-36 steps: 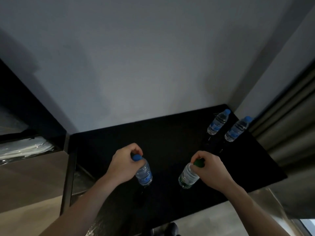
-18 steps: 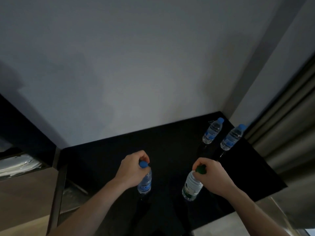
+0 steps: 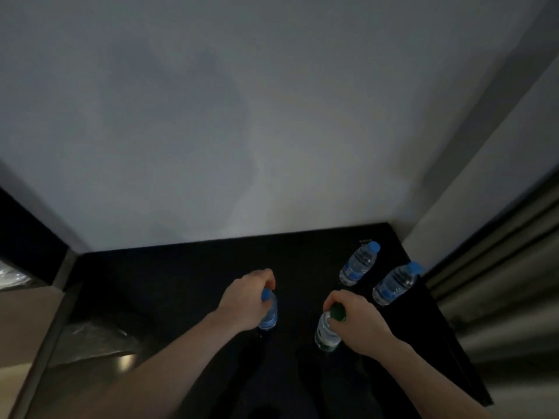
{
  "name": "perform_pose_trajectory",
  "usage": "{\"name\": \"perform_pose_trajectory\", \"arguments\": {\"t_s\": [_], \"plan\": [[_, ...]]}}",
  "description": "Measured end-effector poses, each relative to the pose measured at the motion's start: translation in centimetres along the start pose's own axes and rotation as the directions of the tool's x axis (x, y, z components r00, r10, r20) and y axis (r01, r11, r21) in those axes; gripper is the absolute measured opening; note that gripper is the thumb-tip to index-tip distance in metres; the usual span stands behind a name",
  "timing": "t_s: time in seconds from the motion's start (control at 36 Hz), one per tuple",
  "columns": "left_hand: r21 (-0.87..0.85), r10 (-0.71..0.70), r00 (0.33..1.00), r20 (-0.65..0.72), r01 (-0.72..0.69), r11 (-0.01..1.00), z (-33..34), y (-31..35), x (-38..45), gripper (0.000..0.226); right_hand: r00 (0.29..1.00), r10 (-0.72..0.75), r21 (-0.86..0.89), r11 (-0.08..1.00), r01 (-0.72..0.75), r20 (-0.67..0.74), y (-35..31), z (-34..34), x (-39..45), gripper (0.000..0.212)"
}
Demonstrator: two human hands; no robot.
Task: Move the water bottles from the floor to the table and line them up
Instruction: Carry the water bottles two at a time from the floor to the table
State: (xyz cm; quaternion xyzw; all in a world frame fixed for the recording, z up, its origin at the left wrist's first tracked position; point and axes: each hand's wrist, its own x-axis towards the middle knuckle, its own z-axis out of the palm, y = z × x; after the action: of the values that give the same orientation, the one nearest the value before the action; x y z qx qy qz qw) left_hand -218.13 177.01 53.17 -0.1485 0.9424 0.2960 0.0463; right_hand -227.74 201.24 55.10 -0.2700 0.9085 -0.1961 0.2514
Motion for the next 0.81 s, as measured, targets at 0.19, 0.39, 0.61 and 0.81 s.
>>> {"name": "perform_pose_trajectory", "arguments": {"t_s": [0.19, 0.39, 0.61, 0.81], "plan": [[0.12, 0.024, 1.0, 0.014, -0.026, 0.992, 2.6, 3.8, 3.5, 0.03, 0.995, -0.076, -0.082, 0.993, 0.081, 0.064, 3.4, -1.3, 2.4, 0.022], [0.232, 0.011, 0.998, 0.058, -0.024, 0.972, 4.3, 6.4, 5.3, 0.035, 0.989, -0.133, -0.08, 0.987, 0.138, 0.062, 5.4, -1.9, 3.5, 0.019], [0.264, -0.022, 0.996, 0.091, -0.003, 0.965, 4.5, 8.0, 6.6, 0.038, 0.985, -0.161, -0.082, 0.983, 0.166, 0.065, 6.6, -1.8, 4.5, 0.02], [0.281, 0.004, 0.998, 0.063, -0.021, 0.96, 4.6, 7.0, 6.4, 0.027, 0.986, -0.159, -0.044, 0.986, 0.161, 0.053, 7.1, -1.2, 4.1, 0.021]]}}
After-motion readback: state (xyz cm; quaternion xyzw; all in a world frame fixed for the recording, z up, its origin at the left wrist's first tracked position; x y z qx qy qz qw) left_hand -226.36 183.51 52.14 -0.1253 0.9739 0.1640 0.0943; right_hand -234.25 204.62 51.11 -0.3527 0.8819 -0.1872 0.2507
